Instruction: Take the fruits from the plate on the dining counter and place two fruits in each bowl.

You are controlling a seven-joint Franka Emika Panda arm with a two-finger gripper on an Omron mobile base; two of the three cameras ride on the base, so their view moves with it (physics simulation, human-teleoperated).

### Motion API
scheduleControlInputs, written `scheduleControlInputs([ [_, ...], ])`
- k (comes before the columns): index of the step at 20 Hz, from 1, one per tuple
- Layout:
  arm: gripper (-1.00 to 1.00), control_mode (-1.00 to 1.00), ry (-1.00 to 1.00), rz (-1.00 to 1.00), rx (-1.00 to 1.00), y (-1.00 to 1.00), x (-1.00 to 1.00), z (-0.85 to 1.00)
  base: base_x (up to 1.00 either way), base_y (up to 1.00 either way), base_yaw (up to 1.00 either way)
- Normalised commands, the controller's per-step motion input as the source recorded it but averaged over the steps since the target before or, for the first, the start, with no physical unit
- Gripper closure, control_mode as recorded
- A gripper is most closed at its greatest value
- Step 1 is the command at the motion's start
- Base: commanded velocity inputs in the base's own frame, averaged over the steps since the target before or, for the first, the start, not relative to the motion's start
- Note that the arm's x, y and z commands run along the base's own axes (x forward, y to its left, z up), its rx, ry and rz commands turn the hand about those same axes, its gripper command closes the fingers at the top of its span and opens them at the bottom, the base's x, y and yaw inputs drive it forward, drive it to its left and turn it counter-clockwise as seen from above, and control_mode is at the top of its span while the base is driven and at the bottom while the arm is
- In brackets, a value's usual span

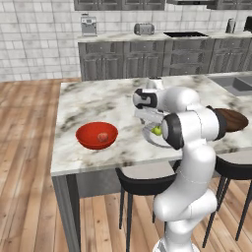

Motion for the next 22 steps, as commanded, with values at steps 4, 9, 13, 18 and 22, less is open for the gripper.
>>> scheduleControlInputs([
  [4, -1.0, -1.0, -0.01, -0.39, 0.0, -0.49, 0.14, -0.32, 0.0, 0.0, 0.0],
  [9, -1.0, -1.0, 0.0, -0.45, 0.0, -0.2, 0.23, -0.19, 0.0, 0.0, 0.0],
  [13, -1.0, -1.0, 0.0, -0.11, 0.0, -0.26, 0.22, -0.03, 0.0, 0.0, 0.0],
  [18, -1.0, -1.0, 0.0, -0.01, 0.0, -0.36, 0.2, -0.19, 0.0, 0.0, 0.0],
  [22, -1.0, -1.0, 0.0, -0.04, 0.0, -0.13, 0.05, -0.35, 0.0, 0.0, 0.0],
])
